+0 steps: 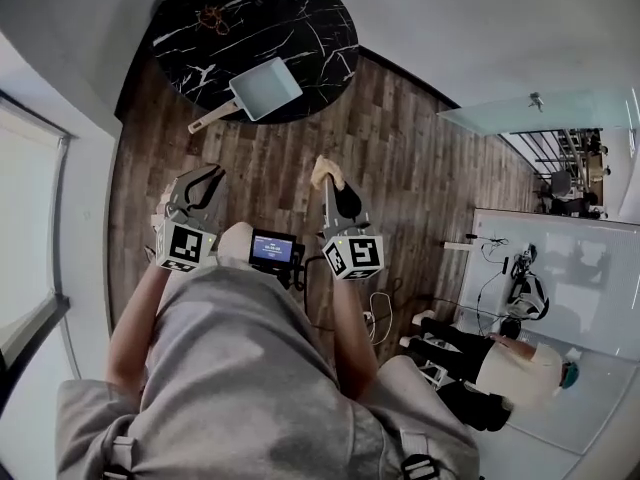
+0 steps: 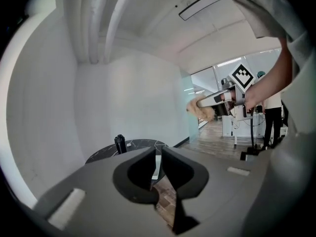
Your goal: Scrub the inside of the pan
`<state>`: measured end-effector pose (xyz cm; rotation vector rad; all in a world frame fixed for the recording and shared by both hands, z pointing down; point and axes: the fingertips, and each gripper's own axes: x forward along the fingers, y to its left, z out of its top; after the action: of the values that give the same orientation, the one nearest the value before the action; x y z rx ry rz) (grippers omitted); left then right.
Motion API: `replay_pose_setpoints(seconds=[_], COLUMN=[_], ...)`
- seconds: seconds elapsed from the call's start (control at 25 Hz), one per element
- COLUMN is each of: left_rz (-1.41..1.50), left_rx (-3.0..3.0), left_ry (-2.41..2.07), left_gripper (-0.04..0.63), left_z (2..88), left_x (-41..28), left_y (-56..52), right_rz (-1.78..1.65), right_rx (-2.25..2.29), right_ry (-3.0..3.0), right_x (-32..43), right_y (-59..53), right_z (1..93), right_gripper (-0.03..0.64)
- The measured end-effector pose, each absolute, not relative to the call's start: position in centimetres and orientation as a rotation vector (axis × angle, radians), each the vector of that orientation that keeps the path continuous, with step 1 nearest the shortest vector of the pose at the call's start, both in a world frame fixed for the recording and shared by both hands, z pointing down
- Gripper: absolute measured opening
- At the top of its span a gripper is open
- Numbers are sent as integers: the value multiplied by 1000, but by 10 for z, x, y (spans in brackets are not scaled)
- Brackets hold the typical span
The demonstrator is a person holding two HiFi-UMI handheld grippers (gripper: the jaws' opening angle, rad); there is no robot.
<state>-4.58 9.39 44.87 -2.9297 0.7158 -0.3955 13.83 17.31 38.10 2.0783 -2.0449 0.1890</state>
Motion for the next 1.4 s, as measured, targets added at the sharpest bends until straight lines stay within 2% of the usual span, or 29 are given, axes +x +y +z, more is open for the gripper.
replay_pose_setpoints(seconds=[0.4,0.8,1.0,1.4], left_rz=[-545,-797,-1030,-1433], left_rx=[-2967,-2812,-2783,-2739], left_ry=[719,849,824,704], left_gripper=[36,46,86,177], left_z=[492,519,557,674], left_x=[-44,-16,5,20], left_y=[53,-34,-59,-55], right_rz=[272,457,458,123], right_rx=[2078,1973,1743,989], right_ry=[-2017,-2004,-1995,-1857], right_x=[164,260,302,283], right_y=[124,19,-43,-105], right_z=[417,492,548,662], right_gripper=[49,49,49,49])
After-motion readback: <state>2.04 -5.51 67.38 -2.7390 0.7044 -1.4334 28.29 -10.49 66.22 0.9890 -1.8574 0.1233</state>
